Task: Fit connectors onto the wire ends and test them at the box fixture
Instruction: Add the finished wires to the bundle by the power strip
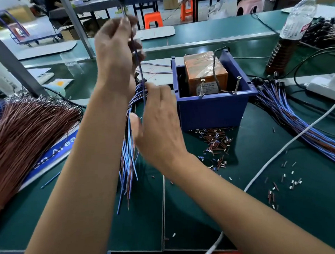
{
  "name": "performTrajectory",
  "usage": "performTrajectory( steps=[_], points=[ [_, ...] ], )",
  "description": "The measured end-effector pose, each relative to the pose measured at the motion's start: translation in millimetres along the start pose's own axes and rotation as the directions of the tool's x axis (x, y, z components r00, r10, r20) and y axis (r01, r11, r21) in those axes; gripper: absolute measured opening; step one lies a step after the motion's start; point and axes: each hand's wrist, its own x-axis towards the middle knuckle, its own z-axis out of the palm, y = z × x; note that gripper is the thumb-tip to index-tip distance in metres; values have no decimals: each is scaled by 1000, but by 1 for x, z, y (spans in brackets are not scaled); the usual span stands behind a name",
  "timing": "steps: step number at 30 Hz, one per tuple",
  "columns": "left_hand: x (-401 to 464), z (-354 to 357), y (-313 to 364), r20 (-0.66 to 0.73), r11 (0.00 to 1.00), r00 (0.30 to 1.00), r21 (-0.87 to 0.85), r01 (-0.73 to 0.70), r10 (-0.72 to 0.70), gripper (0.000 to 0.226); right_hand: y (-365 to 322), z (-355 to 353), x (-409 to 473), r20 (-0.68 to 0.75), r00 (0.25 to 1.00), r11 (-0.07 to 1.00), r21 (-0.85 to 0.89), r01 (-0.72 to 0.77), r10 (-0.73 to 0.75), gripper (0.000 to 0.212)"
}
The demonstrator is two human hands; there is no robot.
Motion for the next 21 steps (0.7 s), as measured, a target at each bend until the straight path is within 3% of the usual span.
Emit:
performTrajectory(
  steps=[3, 5, 7, 10, 15, 18, 21],
  points=[
    [-1, 10, 18, 134, 837, 988, -529, 141, -81, 22, -12, -7, 7, -60, 995, 990, 120, -75, 83, 58],
    [0, 12, 19, 99, 721, 985, -672, 169, -138, 24, -12, -15, 14, -31, 988, 967, 213, -140, 149, 37],
    [-3, 10, 15, 11, 696, 982, -704, 141, -188, 26, -4, -24, 20, -17, 982, 953, 248, -176, 186, 21],
    [-8, 1, 4, -112, 732, 969, -676, 89, -221, 29, 13, -41, 26, 5, 994, 958, 265, -108, 111, 24],
    [-23, -22, -6, -227, 805, 958, -593, 5, -173, 25, 44, -94, 31, 268, 963, 975, 219, -46, -15, 15],
    [-35, -27, -7, -243, 927, 970, -362, -94, 4, 26, 71, -129, 31, 367, 930, 993, 119, -24, -21, 14],
    [-55, -8, -13, -50, 957, 956, 42, -286, 288, 28, 93, -148, 24, 338, 941, 991, 126, -37, -8, 16]
  ],
)
